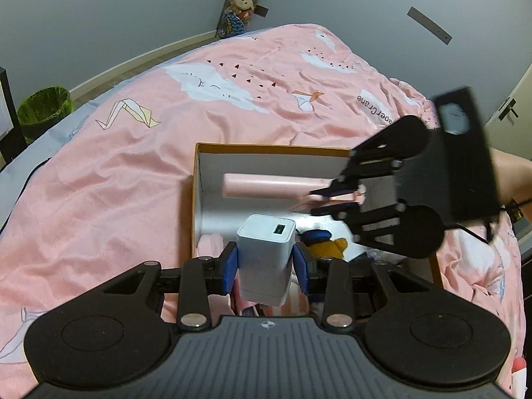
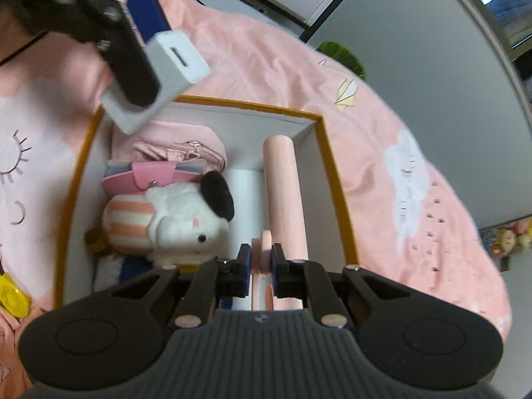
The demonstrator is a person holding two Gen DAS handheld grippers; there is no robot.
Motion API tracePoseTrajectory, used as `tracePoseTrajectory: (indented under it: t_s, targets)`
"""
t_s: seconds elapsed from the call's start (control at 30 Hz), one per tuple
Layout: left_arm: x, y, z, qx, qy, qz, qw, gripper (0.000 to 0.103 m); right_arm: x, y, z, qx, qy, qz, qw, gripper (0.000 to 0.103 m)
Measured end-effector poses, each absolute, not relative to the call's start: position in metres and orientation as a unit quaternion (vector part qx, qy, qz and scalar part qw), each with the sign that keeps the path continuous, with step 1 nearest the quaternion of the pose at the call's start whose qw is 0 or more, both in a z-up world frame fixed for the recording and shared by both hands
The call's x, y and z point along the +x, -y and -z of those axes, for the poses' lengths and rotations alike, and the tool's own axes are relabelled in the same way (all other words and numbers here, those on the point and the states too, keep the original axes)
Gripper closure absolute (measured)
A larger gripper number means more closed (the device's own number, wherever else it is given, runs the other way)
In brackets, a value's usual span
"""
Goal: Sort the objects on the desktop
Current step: 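Lift and carry the charger and pink stick over the orange box with both tools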
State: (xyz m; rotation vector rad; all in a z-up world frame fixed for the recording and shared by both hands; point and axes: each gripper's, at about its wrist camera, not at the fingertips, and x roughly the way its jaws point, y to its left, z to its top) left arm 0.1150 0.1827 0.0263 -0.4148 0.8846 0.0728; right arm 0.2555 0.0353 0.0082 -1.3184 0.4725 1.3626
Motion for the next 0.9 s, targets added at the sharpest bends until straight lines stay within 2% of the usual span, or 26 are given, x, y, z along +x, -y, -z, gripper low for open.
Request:
tracePoseTrajectory:
  t_s: [0.37, 0.67, 0.9]
  targets:
    - [0.120, -0.194, -0.014, -0.212, -0.443, -0.034, 0.871, 0.062, 0.300, -0.080, 0.025, -0.518, -0.298, -0.613, 0.517, 0.090]
    - [0.125, -0.194, -0.010, -0.214, -0.446, -0.028, 0.868, 0.062, 0.314, -0.084, 0.025, -0.507, -0.315, -0.606, 0.526, 0.088]
    - [0.124, -0.193, -0.011, -0.212, -0.447, -0.026, 0.869, 0.062, 0.307, -0.083, 0.026, -0.529, -0.286, -0.594, 0.534, 0.083]
